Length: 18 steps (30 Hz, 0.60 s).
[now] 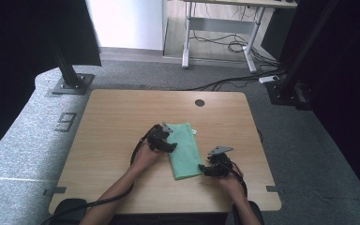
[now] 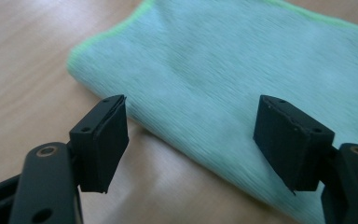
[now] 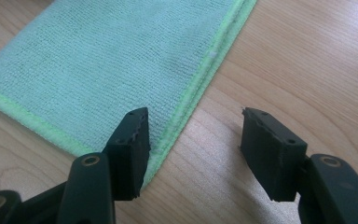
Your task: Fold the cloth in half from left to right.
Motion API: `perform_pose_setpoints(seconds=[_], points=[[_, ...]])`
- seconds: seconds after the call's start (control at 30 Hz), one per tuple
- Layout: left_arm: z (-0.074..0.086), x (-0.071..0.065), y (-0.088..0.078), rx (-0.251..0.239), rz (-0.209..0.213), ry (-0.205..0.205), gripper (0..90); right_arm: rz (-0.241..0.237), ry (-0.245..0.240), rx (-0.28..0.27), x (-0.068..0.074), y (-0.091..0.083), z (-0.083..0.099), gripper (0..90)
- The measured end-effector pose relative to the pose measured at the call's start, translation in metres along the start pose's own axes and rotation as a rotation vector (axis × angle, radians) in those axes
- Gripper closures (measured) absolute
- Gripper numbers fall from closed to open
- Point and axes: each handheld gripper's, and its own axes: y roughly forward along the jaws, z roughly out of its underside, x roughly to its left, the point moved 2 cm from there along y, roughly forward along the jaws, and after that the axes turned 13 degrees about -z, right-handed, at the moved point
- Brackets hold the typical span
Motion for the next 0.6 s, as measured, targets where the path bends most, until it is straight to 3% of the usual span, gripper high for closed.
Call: perform_pose_setpoints(seconds=[0.47,0.6], points=[[0.031,-0.036,-0.037,0.006,0.081,-0.024,19.6,0.0,-0.004,-0.001,0.001,0.0,0.0,40.8],[0.038,-0.043,-0.042,0.008,0.079,-0.012,18.7,-0.006,-0.01,0.001,0.005,0.001,0.001,40.8]])
